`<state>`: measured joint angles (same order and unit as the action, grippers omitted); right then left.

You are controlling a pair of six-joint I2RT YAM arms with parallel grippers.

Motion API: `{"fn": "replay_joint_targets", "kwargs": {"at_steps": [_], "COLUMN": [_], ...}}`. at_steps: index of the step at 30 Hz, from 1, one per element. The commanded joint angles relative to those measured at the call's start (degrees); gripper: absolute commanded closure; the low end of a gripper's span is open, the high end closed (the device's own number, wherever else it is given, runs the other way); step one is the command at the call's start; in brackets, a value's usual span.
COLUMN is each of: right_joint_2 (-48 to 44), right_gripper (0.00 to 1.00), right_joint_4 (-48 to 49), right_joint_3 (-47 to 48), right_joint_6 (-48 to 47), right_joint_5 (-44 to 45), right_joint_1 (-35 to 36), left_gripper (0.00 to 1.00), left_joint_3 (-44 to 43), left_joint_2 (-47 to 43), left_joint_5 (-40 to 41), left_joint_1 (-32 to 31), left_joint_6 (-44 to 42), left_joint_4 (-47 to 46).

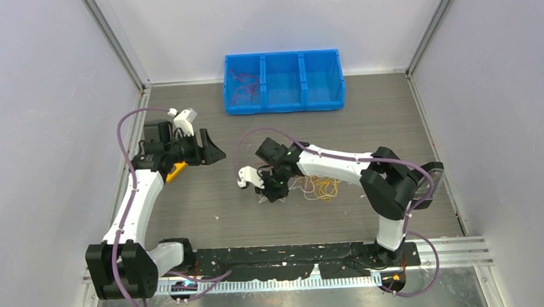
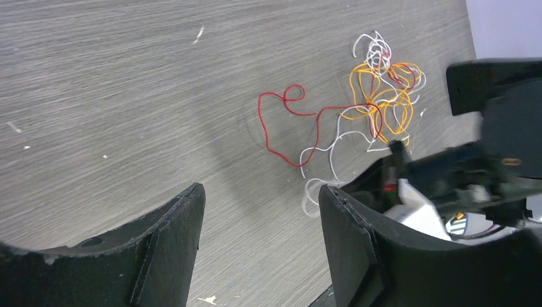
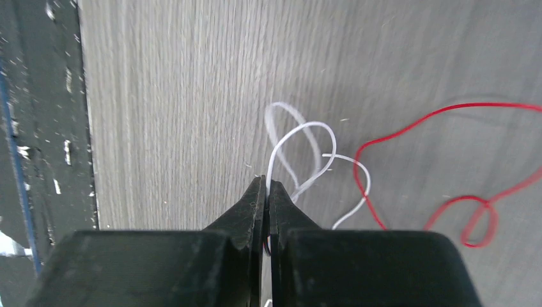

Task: Untangle the cables

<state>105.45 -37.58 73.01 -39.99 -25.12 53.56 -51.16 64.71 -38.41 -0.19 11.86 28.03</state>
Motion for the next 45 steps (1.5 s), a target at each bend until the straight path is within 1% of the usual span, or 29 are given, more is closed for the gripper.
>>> {"fn": "replay_joint_targets", "kwargs": {"at_steps": [1,6,10,16,19,21,23,27,30,33,35,37,40,42,43,45], "right_joint_2": [-8.89,-13.52,-14.79,-15.81,-16.91,-18.19,-19.15,-19.92,-19.31,-19.09,-19.24,-19.16,-18.74,-18.50,-18.42,-18.17], "right_gripper": [0.95,0.95,0.94,0.95,0.94,0.95,0.95,0.95,0.95,0.95,0.95,0.95,0.95,0.94,0.95,0.95], "right_joint_4": [-2.17,-3.91,-3.64,1.51,5.82,8.15,10.61,16.13,18.63,20.11,21.15,21.91,22.89,23.74,23.97,24.20], "right_joint_3": [9.48,20.04,28.81,40.28,42.51,43.08,43.17,45.10,49.46,51.00,50.48,49.76,49.72,49.98,50.50,51.89], "right_joint_6": [0.99,4.75,8.67,17.73,21.42,22.82,24.26,27.96,30.25,32.92,33.81,34.83,36.79,37.76,37.95,38.07], "right_joint_5": [-4.10,-9.13,-11.97,-14.74,-14.46,-13.63,-12.28,-9.25,-8.40,-8.39,-8.74,-8.75,-8.63,-8.41,-8.21,-6.95], "right_joint_1": [-0.86,-3.40,-6.22,-11.50,-12.55,-12.81,-12.86,-13.38,-13.95,-14.25,-14.29,-14.28,-14.27,-14.27,-14.30,-14.28], "left_gripper": [0.34,0.34,0.34,0.34,0.32,0.29,0.27,0.26,0.26,0.20,0.14,0.12,0.13,0.15,0.17,0.21], "left_joint_3": [-0.70,-1.81,-2.26,-2.43,-2.09,-1.31,-0.24,0.19,-0.30,-0.11,1.10,1.28,0.83,0.68,0.67,1.25], "left_joint_2": [-1.10,-0.34,0.42,1.88,2.05,1.19,-0.20,-0.48,0.04,-2.61,-5.17,-6.82,-6.38,-4.17,-2.76,0.74], "left_joint_5": [0.17,0.09,0.06,-2.18,-5.81,-9.67,-10.90,-9.62,-12.72,-15.05,-14.58,-12.71,-7.76,-2.84,-0.77,0.38], "left_joint_1": [2.16,2.34,2.76,2.92,2.91,2.79,2.14,1.35,0.83,-4.47,-8.55,-13.36,-22.28,-26.14,-27.14,-27.96], "left_joint_6": [1.25,1.96,2.97,5.03,6.20,6.90,6.78,5.29,5.57,2.86,1.96,0.95,-1.85,-2.94,-2.66,-1.95], "left_joint_4": [-1.80,-3.42,-4.87,-8.52,-12.31,-16.51,-20.33,-21.13,-22.51,-27.01,-34.28,-40.21,-44.83,-47.36,-48.70,-51.23]}}
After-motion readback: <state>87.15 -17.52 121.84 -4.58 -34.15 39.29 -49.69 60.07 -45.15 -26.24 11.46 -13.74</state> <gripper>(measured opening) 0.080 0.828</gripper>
